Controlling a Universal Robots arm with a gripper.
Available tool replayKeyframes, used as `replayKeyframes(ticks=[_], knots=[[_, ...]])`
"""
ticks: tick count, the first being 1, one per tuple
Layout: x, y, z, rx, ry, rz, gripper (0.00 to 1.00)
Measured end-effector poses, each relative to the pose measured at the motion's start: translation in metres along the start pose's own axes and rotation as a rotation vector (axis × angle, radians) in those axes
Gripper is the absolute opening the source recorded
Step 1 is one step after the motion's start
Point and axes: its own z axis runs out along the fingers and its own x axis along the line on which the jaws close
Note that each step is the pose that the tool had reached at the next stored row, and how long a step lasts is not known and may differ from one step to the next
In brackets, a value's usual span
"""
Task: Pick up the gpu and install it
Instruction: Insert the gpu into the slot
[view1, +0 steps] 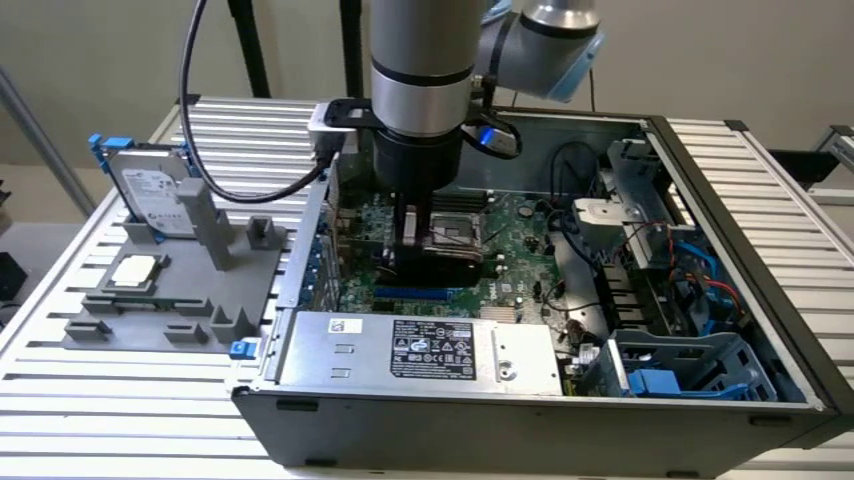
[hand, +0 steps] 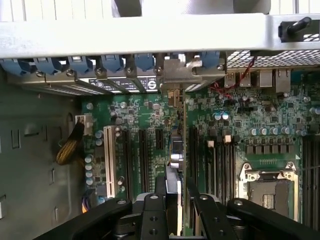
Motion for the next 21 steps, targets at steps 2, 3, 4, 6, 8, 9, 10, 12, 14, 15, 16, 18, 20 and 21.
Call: replayKeyframes(ticks=[2, 3, 4, 6, 8, 9, 10, 12, 14, 15, 16, 18, 20, 21], knots=[[0.0001, 0.0000, 0.0033, 0.0001, -0.0002, -0.001, 0.00], [0.0001, 0.0000, 0.0042, 0.0001, -0.0002, -0.002, 0.00], [0.0001, 0.0001, 0.0042, 0.0000, 0.0000, -0.002, 0.00], [0.0001, 0.0001, 0.0042, -0.0001, 0.0000, -0.002, 0.00], [0.0001, 0.0001, 0.0046, 0.0001, -0.0002, -0.002, 0.00], [0.0000, 0.0001, 0.0049, 0.0000, -0.0002, -0.004, 0.00], [0.0001, 0.0001, 0.0053, 0.0001, -0.0007, -0.005, 0.00], [0.0001, 0.0001, 0.0060, -0.0002, -0.0030, -0.008, 0.00], [0.0001, 0.0001, 0.0067, -0.0007, -0.0072, -0.009, 0.00], [0.0001, 0.0001, 0.0071, -0.0009, -0.0098, -0.009, 0.00], [0.0000, 0.0001, 0.0074, -0.0012, -0.0119, -0.010, 0.00], [0.0001, 0.0001, 0.0076, -0.0021, -0.0123, -0.010, 0.00], [0.0001, 0.0002, 0.0081, -0.0031, -0.0124, -0.010, 0.00], [0.0001, 0.0003, 0.0083, -0.0037, -0.0124, -0.010, 0.00]])
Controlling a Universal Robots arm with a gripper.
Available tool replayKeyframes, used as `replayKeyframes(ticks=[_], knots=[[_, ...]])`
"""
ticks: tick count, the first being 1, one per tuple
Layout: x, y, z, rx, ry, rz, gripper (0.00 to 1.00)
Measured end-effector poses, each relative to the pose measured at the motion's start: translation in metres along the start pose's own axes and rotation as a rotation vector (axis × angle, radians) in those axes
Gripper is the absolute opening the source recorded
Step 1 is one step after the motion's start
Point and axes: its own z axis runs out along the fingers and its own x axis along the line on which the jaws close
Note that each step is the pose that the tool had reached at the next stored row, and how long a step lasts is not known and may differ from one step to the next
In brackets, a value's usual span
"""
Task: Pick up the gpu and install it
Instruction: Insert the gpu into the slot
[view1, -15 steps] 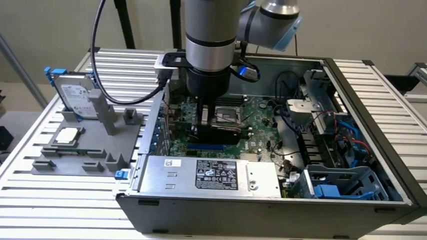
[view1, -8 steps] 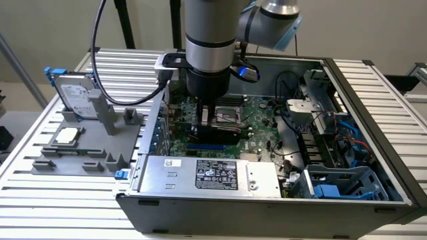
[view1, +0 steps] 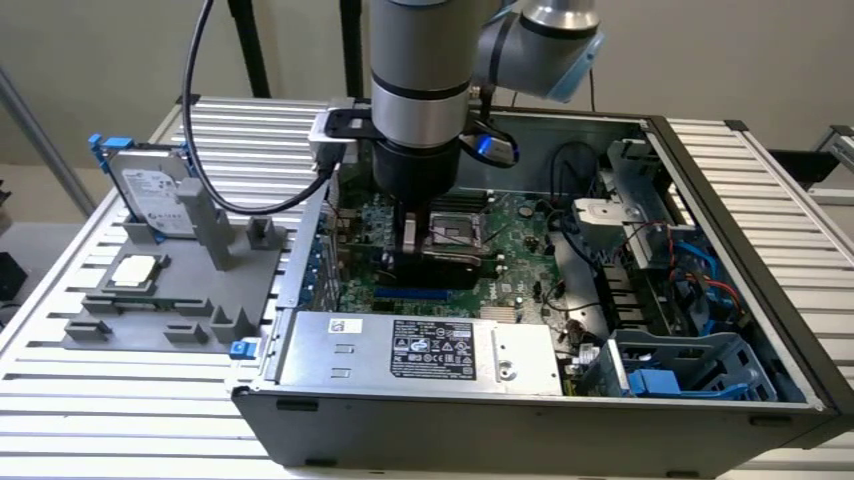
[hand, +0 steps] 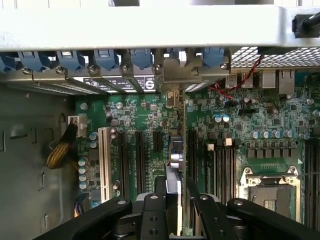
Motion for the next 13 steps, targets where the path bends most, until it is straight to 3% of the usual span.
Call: replayKeyframes(ticks=[13], knots=[[0.0001, 0.0005, 0.0045, -0.0034, 0.0006, -0.035, 0.00]])
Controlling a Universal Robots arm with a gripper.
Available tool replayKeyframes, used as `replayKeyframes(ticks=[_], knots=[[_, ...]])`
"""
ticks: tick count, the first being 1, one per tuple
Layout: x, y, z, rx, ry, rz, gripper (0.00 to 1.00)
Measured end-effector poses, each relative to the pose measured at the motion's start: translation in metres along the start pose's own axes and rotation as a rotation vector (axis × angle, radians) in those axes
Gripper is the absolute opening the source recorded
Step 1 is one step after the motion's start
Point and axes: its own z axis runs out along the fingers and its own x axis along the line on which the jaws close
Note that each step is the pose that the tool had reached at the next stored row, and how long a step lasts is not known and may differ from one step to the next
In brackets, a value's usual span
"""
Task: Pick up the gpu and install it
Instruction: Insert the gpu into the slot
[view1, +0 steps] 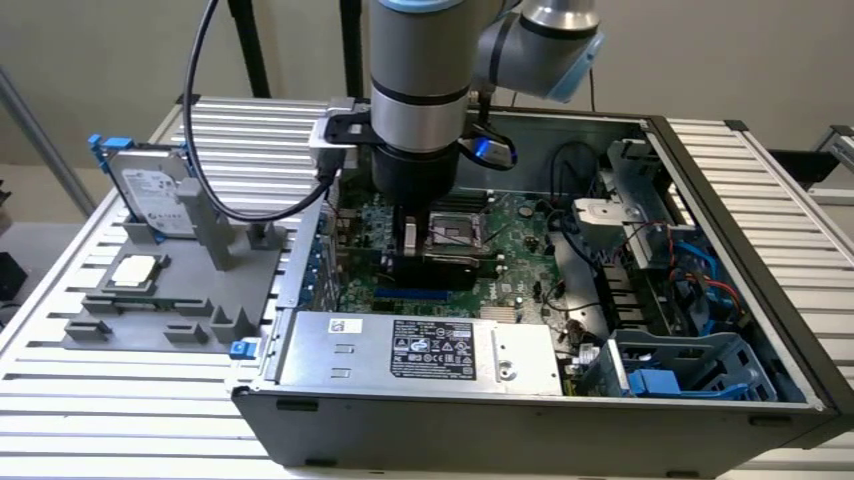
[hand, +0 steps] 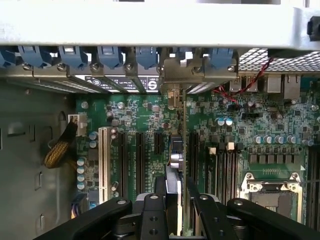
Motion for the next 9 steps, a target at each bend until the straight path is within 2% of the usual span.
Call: replayKeyframes(ticks=[9], knots=[[0.0001, 0.0012, 0.0031, 0.0000, 0.0000, 0.000, 0.00]])
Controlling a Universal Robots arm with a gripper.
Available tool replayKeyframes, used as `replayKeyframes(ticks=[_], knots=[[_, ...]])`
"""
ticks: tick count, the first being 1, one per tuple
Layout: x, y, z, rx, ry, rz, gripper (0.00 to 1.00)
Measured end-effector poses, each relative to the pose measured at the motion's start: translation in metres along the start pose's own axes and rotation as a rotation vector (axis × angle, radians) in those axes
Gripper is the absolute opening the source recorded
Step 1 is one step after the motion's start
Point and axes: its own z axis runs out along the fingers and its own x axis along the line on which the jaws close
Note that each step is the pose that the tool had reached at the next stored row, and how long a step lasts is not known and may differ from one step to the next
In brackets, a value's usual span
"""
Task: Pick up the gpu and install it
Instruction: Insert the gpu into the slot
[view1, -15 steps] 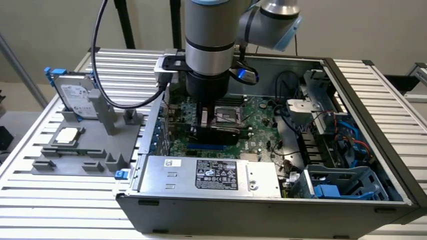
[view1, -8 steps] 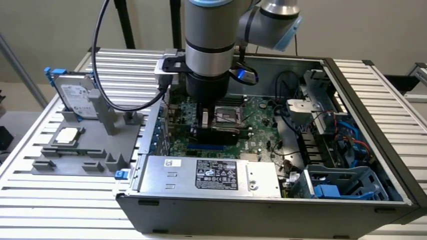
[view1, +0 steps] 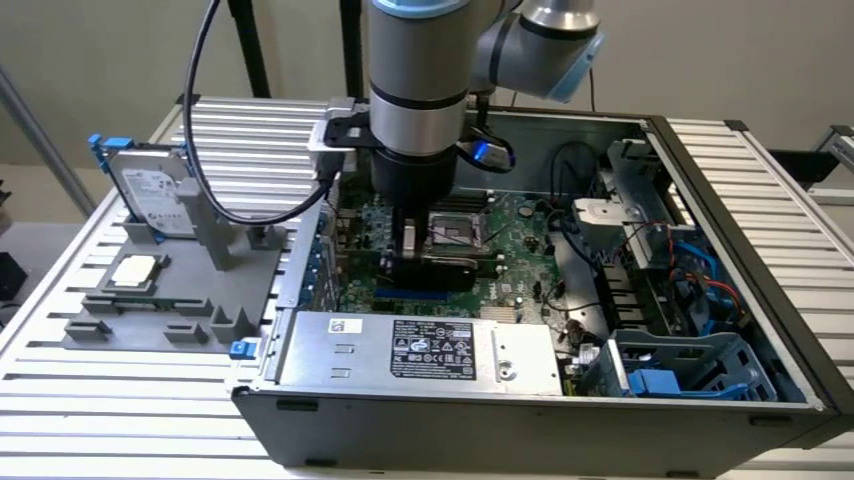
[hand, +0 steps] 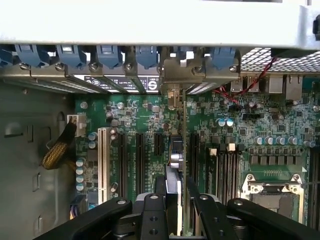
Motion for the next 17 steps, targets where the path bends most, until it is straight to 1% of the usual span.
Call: replayKeyframes(ticks=[7, 17], knots=[[0.0000, 0.0021, 0.0043, 0.0000, -0.0001, 0.000, 0.00], [-0.0002, 0.0023, 0.0098, -0.0001, 0.0002, 0.000, 0.00]])
